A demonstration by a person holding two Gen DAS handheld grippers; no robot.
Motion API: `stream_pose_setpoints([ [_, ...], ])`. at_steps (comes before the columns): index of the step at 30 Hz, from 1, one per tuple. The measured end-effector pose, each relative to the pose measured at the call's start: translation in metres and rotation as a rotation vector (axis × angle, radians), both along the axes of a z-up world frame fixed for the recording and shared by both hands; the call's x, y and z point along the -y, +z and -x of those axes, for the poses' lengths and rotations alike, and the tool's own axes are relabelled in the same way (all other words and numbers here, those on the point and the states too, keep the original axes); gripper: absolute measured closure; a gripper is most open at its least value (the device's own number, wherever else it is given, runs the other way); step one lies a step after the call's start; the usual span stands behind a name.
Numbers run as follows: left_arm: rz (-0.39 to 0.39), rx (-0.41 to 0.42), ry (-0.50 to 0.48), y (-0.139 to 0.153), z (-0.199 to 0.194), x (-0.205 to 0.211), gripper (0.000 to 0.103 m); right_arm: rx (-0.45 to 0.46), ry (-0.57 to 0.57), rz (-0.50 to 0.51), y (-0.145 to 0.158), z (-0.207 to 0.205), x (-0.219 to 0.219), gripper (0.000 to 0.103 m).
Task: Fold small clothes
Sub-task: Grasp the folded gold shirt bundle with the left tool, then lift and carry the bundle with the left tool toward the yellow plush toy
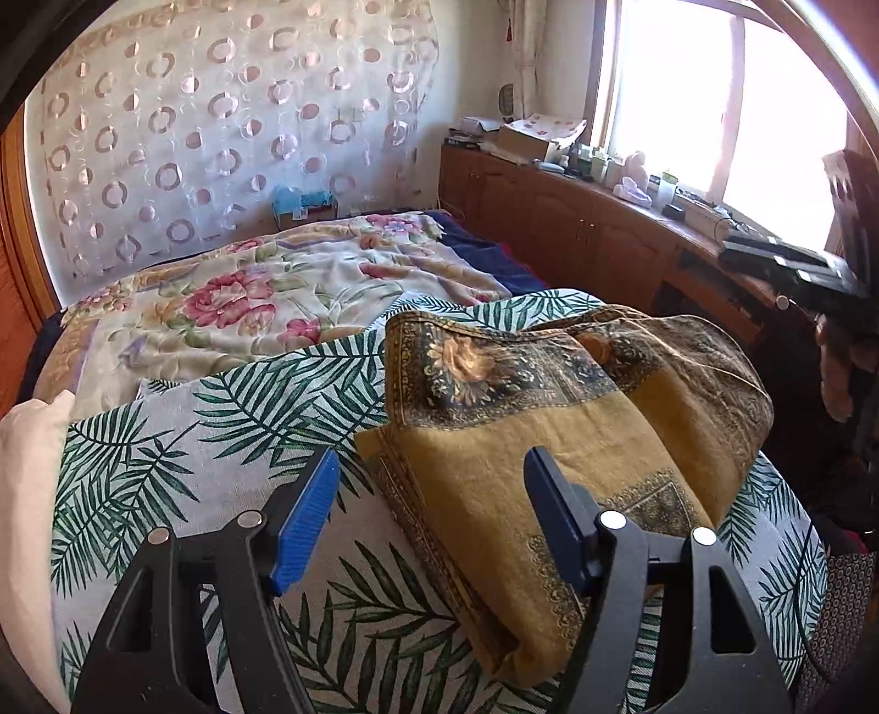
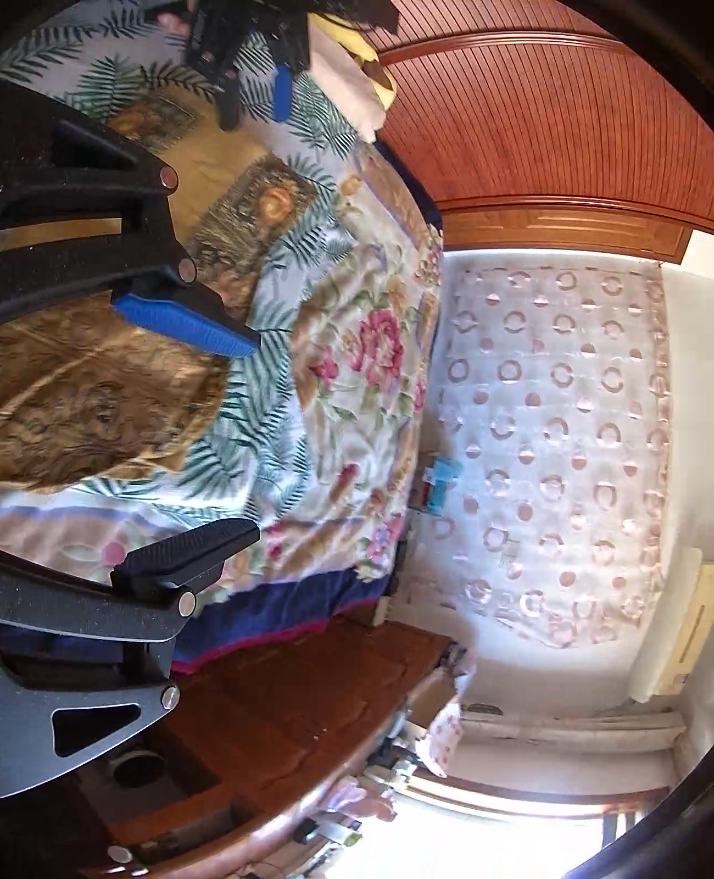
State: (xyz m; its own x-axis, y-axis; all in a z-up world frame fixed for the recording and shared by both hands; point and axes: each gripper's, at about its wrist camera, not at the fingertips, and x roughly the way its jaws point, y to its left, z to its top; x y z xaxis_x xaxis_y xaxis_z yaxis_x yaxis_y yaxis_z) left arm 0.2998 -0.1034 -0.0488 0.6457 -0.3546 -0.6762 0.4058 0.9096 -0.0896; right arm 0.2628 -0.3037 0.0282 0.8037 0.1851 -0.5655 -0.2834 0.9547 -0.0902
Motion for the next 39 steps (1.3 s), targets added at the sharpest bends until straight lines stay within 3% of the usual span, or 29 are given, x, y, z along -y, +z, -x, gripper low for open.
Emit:
stream_pose_setpoints([
  [5, 0.000, -0.055, 0.000, -0.009, -0.013, -0.001, 0.033, -0.163, -0.045, -0.002, -0.039, -0.006, 0.018, 0.039],
  [8, 0.028, -0.105, 0.009, -0.017, -0.021, -0.003, 0.033, -0.254, -0.044, -0.054, -0.056, -0.013, 0.023, 0.039],
  [13, 0.124, -0.160, 0.026, -0.018, -0.035, -0.010, 0.033, -0.293, -0.051, -0.075, -0.067, -0.020, 0.025, 0.039],
  [20, 0.128, -0.240, 0.025, -0.036, -0.042, -0.008, 0.033, -0.332, -0.049, -0.135, -0.059, -0.024, 0.036, 0.039],
  [22, 0.130, -0.225, 0.022, -0.037, -0.039, -0.007, 0.033, -0.325, -0.029, -0.155, -0.062, -0.025, 0.036, 0.039],
  [23, 0.131, -0.222, 0.023, -0.037, -0.038, -0.007, 0.036, -0.326, -0.024, -0.148, -0.063, -0.026, 0.035, 0.039],
  [25, 0.177, -0.237, 0.012, -0.039, -0.040, -0.008, 0.055, -0.321, -0.023, -0.146, -0.064, -0.026, 0.036, 0.039],
  [27, 0.198, -0.248, 0.007, -0.040, -0.042, -0.010, 0.082, -0.319, -0.024, -0.147, -0.068, -0.028, 0.035, 0.039],
  [29, 0.204, -0.245, -0.009, -0.037, -0.040, -0.010, 0.095, -0.320, -0.022, -0.147, -0.070, -0.030, 0.035, 0.039],
  [33, 0.191, -0.148, -0.023, -0.012, -0.022, -0.010, 0.096, -0.308, -0.008, -0.150, -0.068, -0.031, 0.034, 0.039],
  [39, 0.184, -0.072, -0.050, 0.015, 0.004, -0.019, 0.097, -0.296, 0.020, -0.118, -0.070, -0.034, 0.027, 0.037],
])
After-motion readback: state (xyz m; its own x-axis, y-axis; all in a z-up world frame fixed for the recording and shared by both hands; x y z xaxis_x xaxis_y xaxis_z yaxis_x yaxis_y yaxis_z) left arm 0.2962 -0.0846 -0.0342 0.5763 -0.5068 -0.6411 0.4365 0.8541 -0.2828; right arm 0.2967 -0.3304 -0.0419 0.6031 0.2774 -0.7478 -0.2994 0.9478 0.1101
